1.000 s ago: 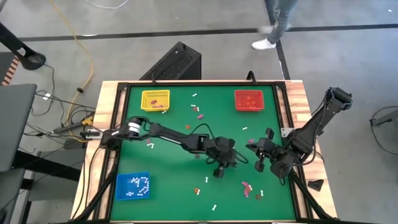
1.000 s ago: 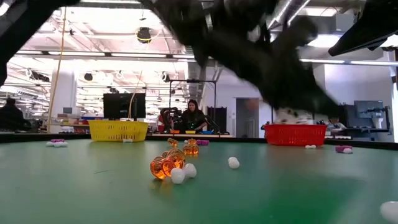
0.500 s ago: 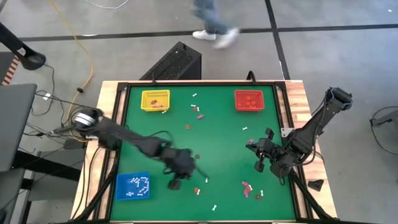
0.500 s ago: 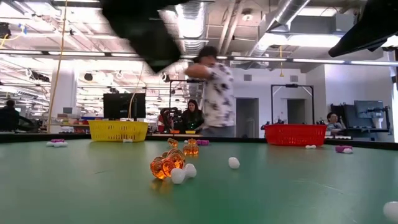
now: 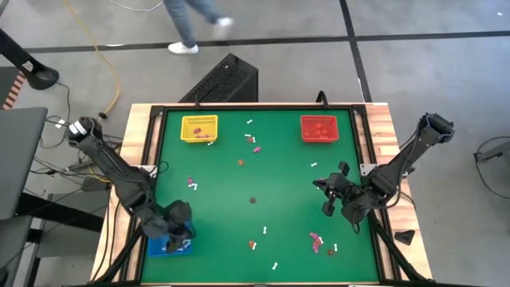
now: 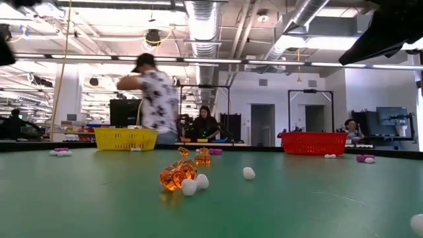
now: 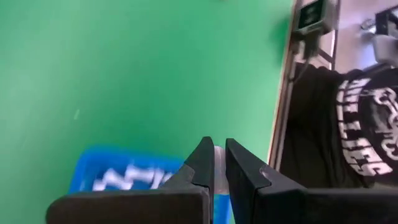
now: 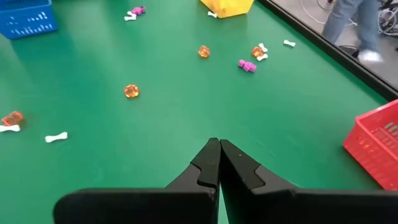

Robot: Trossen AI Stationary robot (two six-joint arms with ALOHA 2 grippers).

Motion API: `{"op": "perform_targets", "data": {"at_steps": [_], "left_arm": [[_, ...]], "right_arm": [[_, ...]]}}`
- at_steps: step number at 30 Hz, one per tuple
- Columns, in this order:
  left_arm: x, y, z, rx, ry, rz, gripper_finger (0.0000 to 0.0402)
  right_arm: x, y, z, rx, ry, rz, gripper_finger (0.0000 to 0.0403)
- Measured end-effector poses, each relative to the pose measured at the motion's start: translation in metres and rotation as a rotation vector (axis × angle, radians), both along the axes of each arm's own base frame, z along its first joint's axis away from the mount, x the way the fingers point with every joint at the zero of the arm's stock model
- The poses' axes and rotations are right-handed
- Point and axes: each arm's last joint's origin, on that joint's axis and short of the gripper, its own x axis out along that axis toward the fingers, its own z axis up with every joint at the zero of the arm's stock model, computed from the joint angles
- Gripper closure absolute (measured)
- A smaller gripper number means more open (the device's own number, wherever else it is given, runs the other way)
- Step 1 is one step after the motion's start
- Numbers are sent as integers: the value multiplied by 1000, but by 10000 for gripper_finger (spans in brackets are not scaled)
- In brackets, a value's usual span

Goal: Sort Halloween decoration
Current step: Put the white bone toy into the blue bin

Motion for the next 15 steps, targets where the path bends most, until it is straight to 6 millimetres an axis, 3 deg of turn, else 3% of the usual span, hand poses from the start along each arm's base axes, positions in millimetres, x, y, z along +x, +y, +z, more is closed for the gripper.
{"op": "perform_targets", "data": {"at_steps": [7, 15], "left_arm": [[-24, 0, -31, -75, 191, 58, 381], [-26, 2, -37, -88, 225, 81, 318]], "right_arm": [[1, 0, 0, 5, -5, 0, 369], [2, -1, 0, 7, -3, -9, 369]]}}
